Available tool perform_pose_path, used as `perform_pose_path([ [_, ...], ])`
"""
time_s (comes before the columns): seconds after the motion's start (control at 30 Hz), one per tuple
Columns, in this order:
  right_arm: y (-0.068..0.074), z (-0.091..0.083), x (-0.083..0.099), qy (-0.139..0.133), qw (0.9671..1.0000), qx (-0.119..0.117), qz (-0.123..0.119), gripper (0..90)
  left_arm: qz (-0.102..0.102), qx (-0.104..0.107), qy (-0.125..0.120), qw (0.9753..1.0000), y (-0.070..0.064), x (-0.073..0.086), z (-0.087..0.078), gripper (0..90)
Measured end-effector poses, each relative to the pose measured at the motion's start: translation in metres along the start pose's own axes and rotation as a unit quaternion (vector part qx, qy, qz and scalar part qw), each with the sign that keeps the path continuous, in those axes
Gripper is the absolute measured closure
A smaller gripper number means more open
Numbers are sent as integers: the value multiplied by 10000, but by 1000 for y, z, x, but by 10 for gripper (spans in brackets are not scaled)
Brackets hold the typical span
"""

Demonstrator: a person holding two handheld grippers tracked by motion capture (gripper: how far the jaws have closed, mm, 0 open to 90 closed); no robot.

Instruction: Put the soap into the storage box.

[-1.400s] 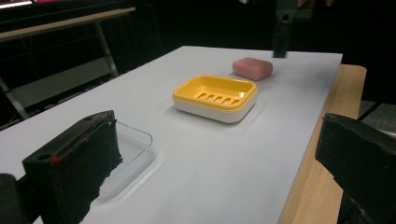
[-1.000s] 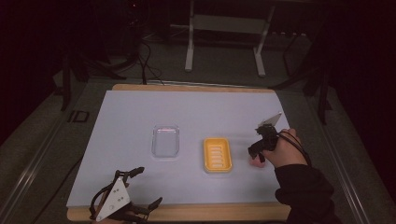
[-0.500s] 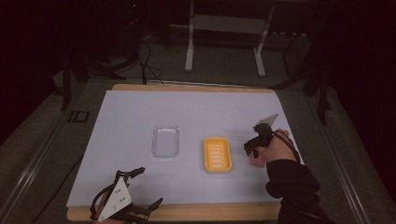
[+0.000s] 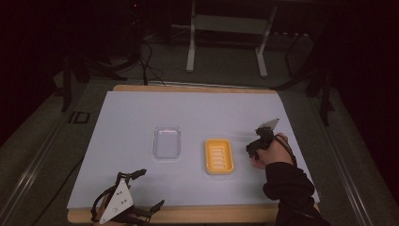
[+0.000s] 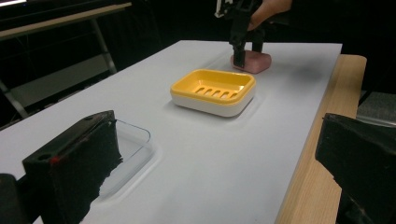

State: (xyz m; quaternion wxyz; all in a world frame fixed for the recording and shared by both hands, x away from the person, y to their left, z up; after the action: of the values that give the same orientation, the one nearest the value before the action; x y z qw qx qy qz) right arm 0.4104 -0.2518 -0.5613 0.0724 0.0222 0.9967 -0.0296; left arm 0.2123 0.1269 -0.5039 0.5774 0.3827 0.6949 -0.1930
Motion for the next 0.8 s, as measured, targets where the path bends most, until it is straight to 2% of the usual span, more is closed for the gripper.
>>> perform_pose_path([
  [0.07, 1, 3, 1, 32, 10000, -17, -37, 270, 7, -2, 8, 10000, 0, 0, 0, 4],
  [0.1, 1, 4, 1, 105, 9999, -37, -5, 311, 0, 2, 14, 10000, 0, 0, 0, 4],
  [0.27, 0, 5, 0, 97, 9999, -59, 109, 346, 11, 2, 36, 10000, 0, 1, 1, 4],
  [0.43, 0, 4, 1, 94, 9998, -82, 174, 364, 25, -18, 54, 10000, 0, 1, 0, 4],
  [0.57, 0, 3, 5, 276, 9993, -124, 199, 371, 28, -22, 61, 10000, 0, 1, 1, 3],
  [0.63, -1, 2, 6, 331, 9994, -11, 90, 373, 29, -26, 58, 10000, 0, 1, 1, 4],
  [0.8, -1, -3, 7, 379, 9992, 25, 119, 375, 32, -37, 61, 10000, 0, 1, 1, 4],
])
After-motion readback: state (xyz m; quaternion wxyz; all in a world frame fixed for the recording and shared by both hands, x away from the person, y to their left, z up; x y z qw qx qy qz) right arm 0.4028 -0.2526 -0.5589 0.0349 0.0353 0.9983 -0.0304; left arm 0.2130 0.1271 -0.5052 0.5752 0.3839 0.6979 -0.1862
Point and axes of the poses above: each handheld gripper's, and its own axes: z roughly forward along the jaws, x roughly out of its underside, y roughly to its left, the point moved 7 cm from there along z, roughly forward along the jaws, and after that the axes turned 1 degree about -x, right-handed, at the moved point
